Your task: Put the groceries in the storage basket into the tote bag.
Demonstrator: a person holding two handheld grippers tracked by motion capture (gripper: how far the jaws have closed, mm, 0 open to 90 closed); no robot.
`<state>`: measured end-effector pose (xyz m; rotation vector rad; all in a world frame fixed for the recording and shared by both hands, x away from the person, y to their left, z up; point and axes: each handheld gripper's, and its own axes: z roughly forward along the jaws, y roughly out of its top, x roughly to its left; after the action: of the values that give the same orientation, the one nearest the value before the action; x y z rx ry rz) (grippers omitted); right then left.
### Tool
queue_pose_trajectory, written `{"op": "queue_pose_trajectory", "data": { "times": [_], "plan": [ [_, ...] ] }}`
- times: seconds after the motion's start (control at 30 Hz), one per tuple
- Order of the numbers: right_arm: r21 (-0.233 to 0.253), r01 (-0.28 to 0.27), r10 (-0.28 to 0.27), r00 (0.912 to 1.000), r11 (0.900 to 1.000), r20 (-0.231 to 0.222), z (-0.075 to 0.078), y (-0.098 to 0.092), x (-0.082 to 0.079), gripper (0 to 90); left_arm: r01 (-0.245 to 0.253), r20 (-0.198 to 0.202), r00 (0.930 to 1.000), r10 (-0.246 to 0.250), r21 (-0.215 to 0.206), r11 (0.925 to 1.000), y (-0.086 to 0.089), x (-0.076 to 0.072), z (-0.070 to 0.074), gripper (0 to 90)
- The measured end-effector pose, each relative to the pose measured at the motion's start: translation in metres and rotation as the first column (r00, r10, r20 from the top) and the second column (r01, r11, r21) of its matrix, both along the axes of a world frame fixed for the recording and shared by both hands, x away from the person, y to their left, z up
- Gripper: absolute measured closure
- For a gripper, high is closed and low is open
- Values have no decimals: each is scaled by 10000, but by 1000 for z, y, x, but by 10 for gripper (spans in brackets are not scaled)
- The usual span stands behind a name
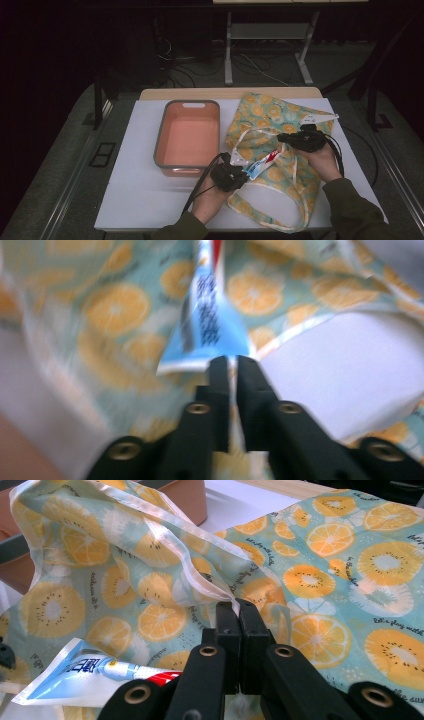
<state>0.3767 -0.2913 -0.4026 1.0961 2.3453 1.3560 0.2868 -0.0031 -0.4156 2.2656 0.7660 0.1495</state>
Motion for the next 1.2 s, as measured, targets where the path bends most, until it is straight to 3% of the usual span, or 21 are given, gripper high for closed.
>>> {"op": "queue_pose_trajectory", "data": {
  "times": [0.07,0.27,0.67,0.8,1.03,1.2],
  "plan": [
    [-7,3,-3,10000,10000,-5,0,0,0,892,-7,-192,9998,9,84,10000,1,3,-5,891],
    [-5,4,-4,10000,10000,-1,0,0,0,892,11,-239,9997,-1,432,9991,-11,10,-17,892],
    [10,15,-15,10000,10000,23,0,0,0,893,-128,-329,9994,144,468,9988,-29,28,-18,892],
    [35,7,-7,10000,10000,29,1,-1,0,892,-256,-311,9992,268,393,9989,-39,39,-20,892],
    [30,-17,16,10000,10000,26,1,-1,0,893,-675,-317,9973,668,-242,9974,-61,67,-23,892],
    [75,-4,4,10000,10000,22,1,-2,0,892,-735,-277,9970,728,-248,9970,-70,75,-19,892]
  ]
}}
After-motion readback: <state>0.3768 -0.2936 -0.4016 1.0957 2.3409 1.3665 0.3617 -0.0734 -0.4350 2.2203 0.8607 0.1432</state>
